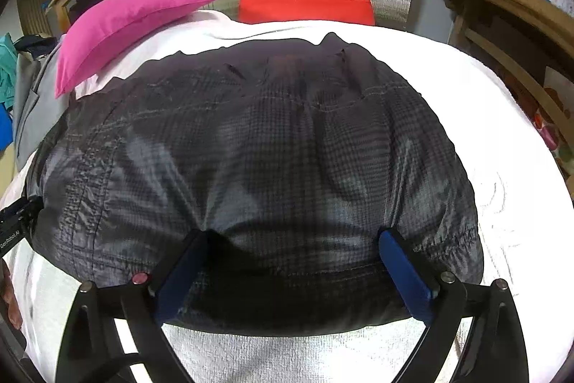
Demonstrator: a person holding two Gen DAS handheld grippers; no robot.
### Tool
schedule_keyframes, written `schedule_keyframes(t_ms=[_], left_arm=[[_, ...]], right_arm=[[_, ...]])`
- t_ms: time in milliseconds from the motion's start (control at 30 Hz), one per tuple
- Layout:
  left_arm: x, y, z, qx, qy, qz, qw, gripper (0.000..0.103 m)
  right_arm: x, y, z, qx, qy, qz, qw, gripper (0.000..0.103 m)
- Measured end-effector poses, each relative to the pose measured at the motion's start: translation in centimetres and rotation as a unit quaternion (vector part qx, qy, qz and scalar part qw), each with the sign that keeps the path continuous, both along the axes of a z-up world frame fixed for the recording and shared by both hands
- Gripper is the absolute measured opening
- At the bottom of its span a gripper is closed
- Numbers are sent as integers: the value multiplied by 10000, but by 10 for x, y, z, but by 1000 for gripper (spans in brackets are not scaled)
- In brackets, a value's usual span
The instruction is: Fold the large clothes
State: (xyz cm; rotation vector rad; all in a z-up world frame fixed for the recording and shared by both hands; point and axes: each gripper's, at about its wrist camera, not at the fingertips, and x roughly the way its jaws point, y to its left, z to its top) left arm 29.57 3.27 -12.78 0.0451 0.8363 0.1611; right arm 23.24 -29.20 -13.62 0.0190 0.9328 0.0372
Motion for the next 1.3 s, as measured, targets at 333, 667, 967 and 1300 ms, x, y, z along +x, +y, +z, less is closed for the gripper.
schedule_keyframes(t_ms=[333,667,967,1300], left_arm=[[-10,10,35,33,-106,-176,9998,66],[-8,40,26,-368,251,-30,9990,71],[48,95,42,-1784,183,-2,9838,75],[114,118,6,-3254,835,-81,9418,76]], right_arm=[[-10,-8,42,-46,-145,-116,9998,98],[-4,-41,28,778,337,-196,9962,102],[38,-143,46,2442,291,-859,9655,102],[102,-159,12,3329,764,-551,9382,102]])
